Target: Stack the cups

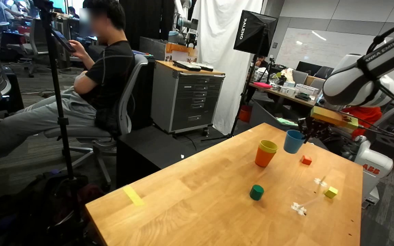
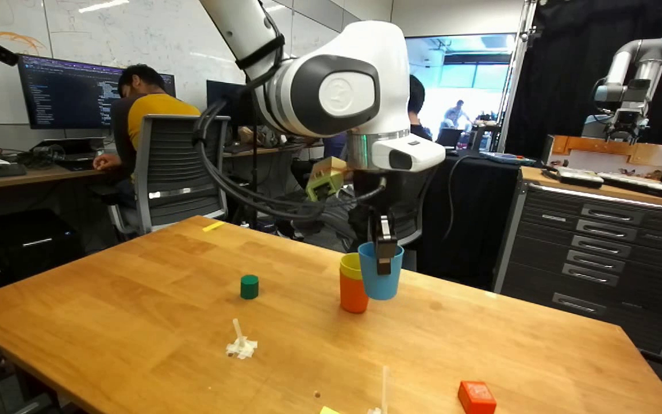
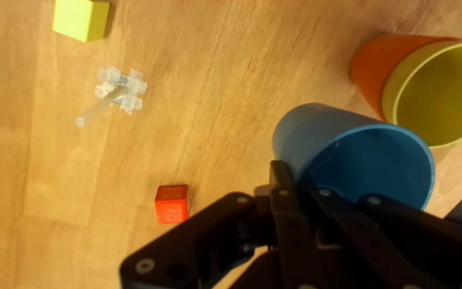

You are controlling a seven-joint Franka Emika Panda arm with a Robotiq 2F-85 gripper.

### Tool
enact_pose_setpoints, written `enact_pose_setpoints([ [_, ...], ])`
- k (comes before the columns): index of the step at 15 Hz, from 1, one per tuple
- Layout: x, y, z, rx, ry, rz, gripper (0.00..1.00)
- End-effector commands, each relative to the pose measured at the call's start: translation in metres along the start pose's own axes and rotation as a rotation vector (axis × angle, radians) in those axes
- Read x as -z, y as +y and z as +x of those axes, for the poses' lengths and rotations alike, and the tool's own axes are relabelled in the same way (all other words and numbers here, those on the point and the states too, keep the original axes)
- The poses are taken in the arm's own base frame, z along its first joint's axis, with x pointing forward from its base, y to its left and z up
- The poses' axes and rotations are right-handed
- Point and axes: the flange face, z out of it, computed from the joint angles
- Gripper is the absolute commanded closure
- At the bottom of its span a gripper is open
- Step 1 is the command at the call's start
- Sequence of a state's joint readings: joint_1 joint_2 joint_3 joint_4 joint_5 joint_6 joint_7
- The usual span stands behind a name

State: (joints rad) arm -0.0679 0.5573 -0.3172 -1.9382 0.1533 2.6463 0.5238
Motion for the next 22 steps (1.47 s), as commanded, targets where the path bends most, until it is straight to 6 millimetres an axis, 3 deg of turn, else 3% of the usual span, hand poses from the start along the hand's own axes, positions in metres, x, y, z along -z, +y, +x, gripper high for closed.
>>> enact_pose_setpoints([
  [1, 0.052, -0.003, -0.018, 0.039, -0.01, 0.078, 0.96],
  [5, 0.087, -0.024, -0.02, 0.057, -0.009, 0.146, 0.96],
  [8, 0.093, -0.042, -0.013, 0.053, 0.0, 0.176, 0.96],
  [17, 0.055, -0.084, -0.01, 0.091, -0.051, 0.144, 0.96],
  [22, 0.034, -0.092, -0.003, 0.092, -0.066, 0.127, 0.96],
])
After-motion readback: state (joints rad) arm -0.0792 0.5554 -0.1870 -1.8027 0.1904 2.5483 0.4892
